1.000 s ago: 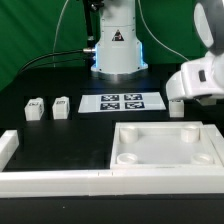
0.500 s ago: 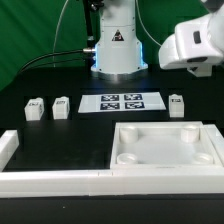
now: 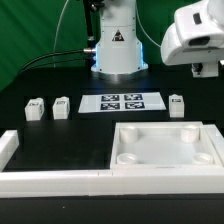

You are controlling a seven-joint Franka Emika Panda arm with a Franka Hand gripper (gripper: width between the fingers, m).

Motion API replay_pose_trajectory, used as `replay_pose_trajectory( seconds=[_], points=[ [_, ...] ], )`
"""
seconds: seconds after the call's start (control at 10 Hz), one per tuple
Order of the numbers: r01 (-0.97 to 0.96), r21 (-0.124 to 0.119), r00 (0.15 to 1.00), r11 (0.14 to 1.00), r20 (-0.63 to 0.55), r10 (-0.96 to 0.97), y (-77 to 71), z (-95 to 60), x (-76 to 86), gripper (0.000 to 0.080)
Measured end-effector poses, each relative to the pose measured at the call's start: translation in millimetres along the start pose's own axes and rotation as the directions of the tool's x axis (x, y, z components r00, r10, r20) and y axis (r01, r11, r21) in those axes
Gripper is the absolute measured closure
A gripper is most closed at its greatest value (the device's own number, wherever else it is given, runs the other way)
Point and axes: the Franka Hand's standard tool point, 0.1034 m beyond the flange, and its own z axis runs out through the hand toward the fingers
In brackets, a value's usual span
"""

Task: Assemble one leg

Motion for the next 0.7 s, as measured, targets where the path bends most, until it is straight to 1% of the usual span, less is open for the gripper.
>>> replay_pose_trajectory(
  seconds=[0.1,0.2,0.3,0.5,0.7],
  points=[
    [-0.002,0.001,0.996,1.000,-0.092,0.002,0.8,-0.2,-0.6,0.0505],
    [0.017,0.004,0.984,1.000,-0.176,-0.016,2.7,-1.4,4.0,0.0505],
    [0.038,0.009,0.959,0.999,-0.280,-0.034,8.5,-4.5,11.8,0.0505],
    [0.047,0.018,0.874,0.999,-0.485,-0.032,20.9,-21.0,27.7,0.0505],
    [0.051,0.025,0.781,0.998,-0.624,-0.025,34.4,-32.1,39.6,0.0505]
  ],
)
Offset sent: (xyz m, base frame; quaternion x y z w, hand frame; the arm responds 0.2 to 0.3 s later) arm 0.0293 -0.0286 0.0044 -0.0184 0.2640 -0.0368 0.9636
